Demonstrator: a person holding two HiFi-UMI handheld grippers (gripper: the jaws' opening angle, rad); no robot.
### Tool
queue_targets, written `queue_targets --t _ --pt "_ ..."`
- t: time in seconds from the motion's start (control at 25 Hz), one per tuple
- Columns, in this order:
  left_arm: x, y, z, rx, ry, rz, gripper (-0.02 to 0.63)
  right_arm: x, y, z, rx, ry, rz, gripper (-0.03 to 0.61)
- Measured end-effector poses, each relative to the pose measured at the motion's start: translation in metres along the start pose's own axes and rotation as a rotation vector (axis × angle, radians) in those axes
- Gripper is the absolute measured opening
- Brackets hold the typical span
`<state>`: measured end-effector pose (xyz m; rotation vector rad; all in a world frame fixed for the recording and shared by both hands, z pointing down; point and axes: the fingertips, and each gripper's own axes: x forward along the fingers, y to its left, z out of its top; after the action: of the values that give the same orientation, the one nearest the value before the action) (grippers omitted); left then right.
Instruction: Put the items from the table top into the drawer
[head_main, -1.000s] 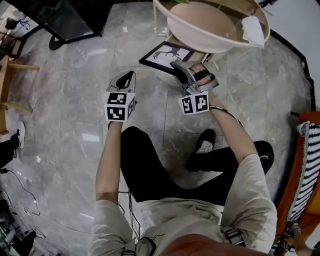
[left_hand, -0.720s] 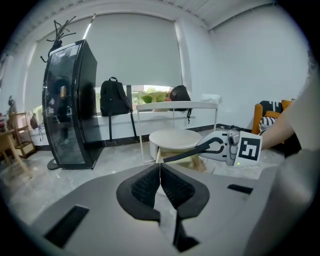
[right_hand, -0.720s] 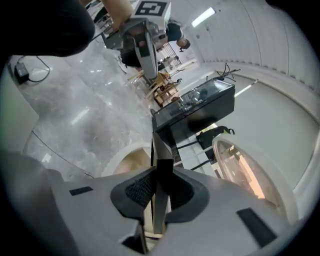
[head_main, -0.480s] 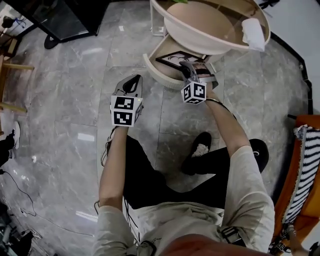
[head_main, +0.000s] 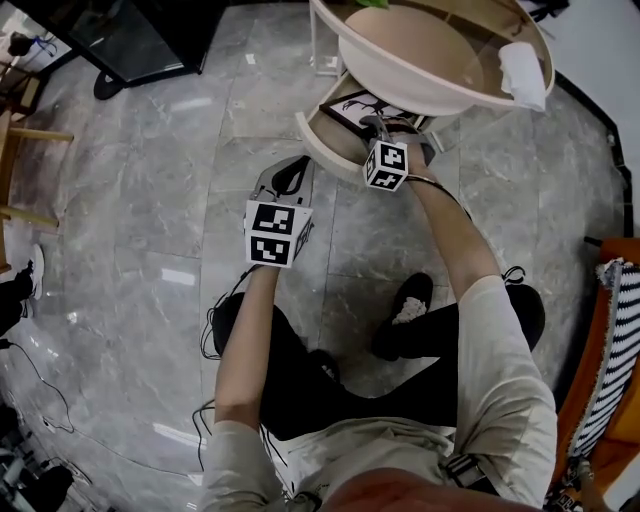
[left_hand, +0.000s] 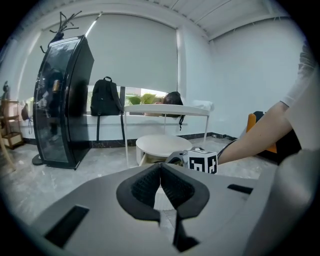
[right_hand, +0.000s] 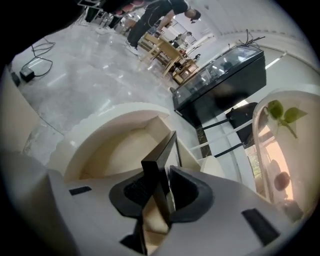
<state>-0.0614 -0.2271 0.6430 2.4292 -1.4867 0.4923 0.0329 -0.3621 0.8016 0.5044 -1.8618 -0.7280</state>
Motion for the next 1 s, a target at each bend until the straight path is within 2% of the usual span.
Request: queue_targets --t 0.08,0.12,0.32,0.56,0.8,1.0 --pt "-0.001 -0.001 -0.001 -0.001 -0.007 -0.003 0.021 0.01 0.01 -0.007 -0.033 0.032 0.052 0.107" --pt "-0.002 0.0 -0.001 -0.006 -0.012 -0.003 0.021 0.013 0.014 -0.01 -0.04 0.041 0.072 0.148" --pt "-0.004 0.004 0.007 -0.042 -0.045 -0.006 0.021 0.017 0.022 -0.017 -0.03 0.067 0.156 0.166" --pt "0.007 -0.002 0.017 -0.027 -0.053 -0.027 0.021 0.005 0.026 -0.017 -0.005 0.075 0.239 0.19" --pt "0.016 -0.007 0.033 -0.003 -0.057 -0.057 0.021 -0.02 0.012 -0.021 0.102 0.062 0.187 0.19" --pt "0.018 -0.004 0.042 -0.003 -0.07 -0.053 0.021 -0.051 -0.016 -0.006 0.311 -0.027 0.045 0.189"
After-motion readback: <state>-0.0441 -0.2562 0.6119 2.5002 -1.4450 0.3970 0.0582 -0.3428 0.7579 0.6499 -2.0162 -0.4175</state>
